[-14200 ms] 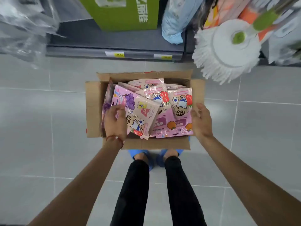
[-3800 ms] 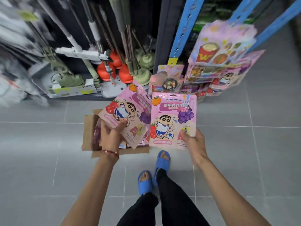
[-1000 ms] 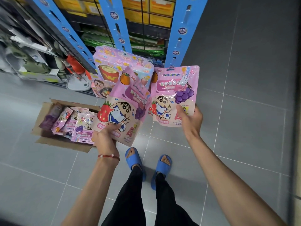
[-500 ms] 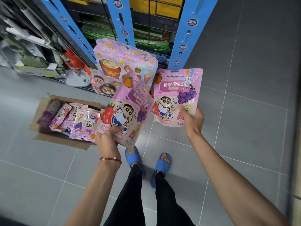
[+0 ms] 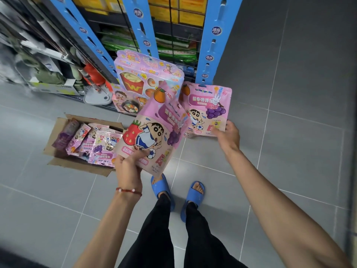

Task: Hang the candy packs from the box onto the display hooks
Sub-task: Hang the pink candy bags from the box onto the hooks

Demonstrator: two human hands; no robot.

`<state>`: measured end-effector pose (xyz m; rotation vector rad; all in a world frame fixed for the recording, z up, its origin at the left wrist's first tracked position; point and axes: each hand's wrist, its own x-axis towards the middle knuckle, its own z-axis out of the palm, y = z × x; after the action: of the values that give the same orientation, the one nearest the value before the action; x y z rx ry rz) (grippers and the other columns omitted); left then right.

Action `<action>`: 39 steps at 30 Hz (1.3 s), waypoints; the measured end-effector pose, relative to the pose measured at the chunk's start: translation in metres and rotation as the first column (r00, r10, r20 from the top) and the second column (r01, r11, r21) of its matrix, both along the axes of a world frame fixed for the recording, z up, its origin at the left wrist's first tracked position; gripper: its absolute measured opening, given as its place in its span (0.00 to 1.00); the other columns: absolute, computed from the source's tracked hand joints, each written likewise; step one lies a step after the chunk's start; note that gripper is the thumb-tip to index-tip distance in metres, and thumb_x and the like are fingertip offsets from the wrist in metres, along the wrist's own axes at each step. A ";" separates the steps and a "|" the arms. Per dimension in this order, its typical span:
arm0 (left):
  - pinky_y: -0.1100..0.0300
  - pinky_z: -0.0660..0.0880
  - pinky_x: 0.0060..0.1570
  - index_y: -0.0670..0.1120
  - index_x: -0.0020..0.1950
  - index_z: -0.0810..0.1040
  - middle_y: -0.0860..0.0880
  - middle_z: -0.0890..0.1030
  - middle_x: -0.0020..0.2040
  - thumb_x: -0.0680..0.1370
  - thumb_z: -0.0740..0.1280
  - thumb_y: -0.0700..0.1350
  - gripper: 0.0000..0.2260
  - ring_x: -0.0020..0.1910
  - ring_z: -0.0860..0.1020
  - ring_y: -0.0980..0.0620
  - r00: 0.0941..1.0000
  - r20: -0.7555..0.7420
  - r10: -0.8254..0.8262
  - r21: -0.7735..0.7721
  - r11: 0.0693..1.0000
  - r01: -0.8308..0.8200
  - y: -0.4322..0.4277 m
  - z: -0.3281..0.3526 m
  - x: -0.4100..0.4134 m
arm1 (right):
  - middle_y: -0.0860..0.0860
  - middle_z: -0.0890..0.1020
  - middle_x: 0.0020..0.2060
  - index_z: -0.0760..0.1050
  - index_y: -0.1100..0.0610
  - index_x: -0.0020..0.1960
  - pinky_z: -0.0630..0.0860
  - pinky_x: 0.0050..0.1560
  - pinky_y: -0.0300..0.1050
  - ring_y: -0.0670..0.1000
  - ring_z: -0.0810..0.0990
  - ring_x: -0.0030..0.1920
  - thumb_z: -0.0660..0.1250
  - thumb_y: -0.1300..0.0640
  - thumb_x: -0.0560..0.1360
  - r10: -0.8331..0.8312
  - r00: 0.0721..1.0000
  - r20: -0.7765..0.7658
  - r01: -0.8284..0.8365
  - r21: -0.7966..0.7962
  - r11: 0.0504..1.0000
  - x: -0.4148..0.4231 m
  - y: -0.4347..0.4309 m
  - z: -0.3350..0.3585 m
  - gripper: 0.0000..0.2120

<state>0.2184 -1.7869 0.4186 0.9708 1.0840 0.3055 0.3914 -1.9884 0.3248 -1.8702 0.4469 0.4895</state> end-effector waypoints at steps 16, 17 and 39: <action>0.51 0.82 0.51 0.34 0.67 0.74 0.37 0.82 0.62 0.67 0.70 0.33 0.27 0.61 0.82 0.39 0.974 0.206 -0.097 -0.230 0.962 0.145 -0.038 0.045 0.062 | 0.58 0.85 0.56 0.80 0.55 0.56 0.79 0.37 0.34 0.55 0.85 0.53 0.65 0.56 0.82 -0.054 0.994 -0.095 0.084 0.354 0.932 -0.022 0.005 0.098 0.07; 0.52 0.82 0.50 0.36 0.68 0.75 0.38 0.82 0.62 0.68 0.69 0.33 0.27 0.60 0.82 0.40 0.973 0.210 -0.095 -0.250 0.957 0.147 -0.038 0.045 0.065 | 0.58 0.85 0.56 0.81 0.54 0.55 0.78 0.37 0.34 0.55 0.85 0.54 0.65 0.56 0.82 -0.060 0.995 -0.083 0.085 0.348 0.934 -0.021 0.006 0.103 0.06; 0.47 0.83 0.53 0.42 0.66 0.79 0.40 0.84 0.60 0.77 0.71 0.35 0.18 0.57 0.83 0.42 0.996 0.092 -0.011 -0.399 0.916 0.047 -0.054 0.001 0.094 | 0.48 0.83 0.47 0.80 0.55 0.54 0.77 0.50 0.42 0.48 0.81 0.50 0.67 0.61 0.80 -0.276 0.957 -0.087 0.289 0.280 0.915 -0.023 0.005 0.102 0.05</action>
<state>0.3124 -1.8413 0.4201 0.5987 1.0001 0.0922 0.3684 -1.9831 0.4263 -1.4838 0.6311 0.3797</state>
